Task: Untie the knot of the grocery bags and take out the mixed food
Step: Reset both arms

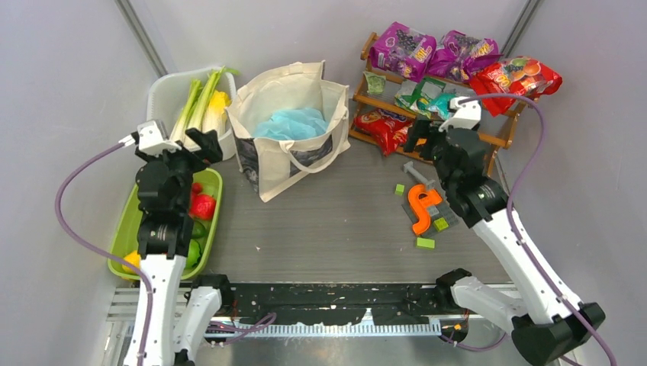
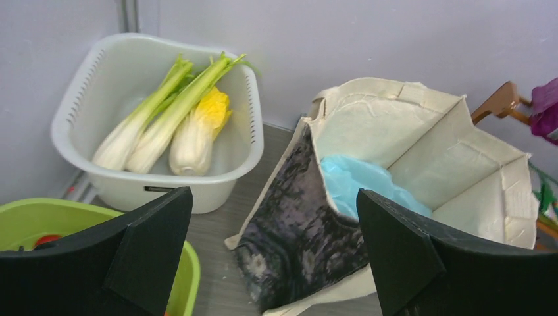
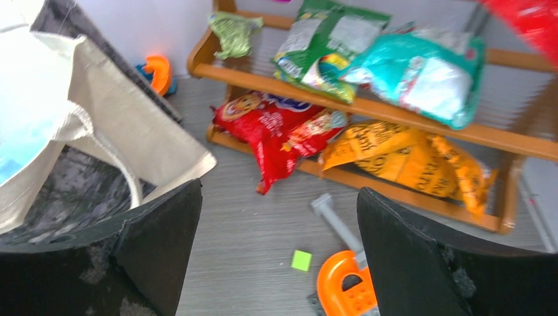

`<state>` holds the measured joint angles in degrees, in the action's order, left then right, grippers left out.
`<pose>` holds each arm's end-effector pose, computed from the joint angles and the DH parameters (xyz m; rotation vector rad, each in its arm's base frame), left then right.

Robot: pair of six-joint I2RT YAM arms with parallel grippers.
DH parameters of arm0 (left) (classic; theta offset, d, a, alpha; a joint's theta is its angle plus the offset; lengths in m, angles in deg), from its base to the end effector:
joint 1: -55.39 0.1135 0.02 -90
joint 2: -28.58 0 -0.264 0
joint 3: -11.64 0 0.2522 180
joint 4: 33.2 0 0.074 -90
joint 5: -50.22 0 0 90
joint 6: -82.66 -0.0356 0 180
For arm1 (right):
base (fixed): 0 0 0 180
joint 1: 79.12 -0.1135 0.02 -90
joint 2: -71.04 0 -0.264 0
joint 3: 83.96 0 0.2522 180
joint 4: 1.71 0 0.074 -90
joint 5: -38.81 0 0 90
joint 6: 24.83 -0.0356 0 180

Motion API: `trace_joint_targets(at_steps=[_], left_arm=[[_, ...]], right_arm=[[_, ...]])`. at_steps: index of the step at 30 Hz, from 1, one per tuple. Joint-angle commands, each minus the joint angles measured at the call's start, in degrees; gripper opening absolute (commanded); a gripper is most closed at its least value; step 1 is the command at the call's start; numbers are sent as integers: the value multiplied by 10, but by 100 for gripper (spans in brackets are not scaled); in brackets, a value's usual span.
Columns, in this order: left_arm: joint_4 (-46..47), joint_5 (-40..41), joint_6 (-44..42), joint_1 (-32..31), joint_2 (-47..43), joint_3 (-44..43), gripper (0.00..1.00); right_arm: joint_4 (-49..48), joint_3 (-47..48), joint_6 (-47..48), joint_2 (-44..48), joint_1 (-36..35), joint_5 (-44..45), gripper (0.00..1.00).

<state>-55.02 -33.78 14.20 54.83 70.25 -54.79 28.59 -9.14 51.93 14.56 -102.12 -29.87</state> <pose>0.1611 0.0021 0.4003 -0.3596 1.4811 -0.2288 0.2061 0.0734 0.3907 0.1169 1.7629 0.1277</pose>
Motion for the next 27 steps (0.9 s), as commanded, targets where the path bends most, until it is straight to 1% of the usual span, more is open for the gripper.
trace_joint_targets(at_steps=[1,4,6,8,9,11,15,16,20,27], left_arm=[[-120,2,-111,3,-53,-27,100],[-136,17,-140,3,-103,-11,100],[-130,25,-154,3,-140,17,100],[-111,49,-156,3,-179,49,100],[-102,58,-156,3,-191,66,100],[-88,80,-149,3,-210,93,100],[-88,106,-141,3,-229,111,100],[-87,111,-141,3,-229,113,100],[-96,125,-137,3,-219,111,100],[-97,132,-132,3,-227,115,99]], right_arm=[[-12,-4,68,72,2,93,96],[-51,-29,119,122,2,112,95],[-89,-62,156,163,2,120,95],[-130,-101,184,219,2,128,95],[-144,-129,191,233,3,132,95],[-208,-174,215,274,2,131,95],[-291,-261,236,346,2,129,96],[-300,-281,237,365,3,131,96],[-318,-304,225,403,2,159,95],[-322,-314,243,422,3,184,95]])
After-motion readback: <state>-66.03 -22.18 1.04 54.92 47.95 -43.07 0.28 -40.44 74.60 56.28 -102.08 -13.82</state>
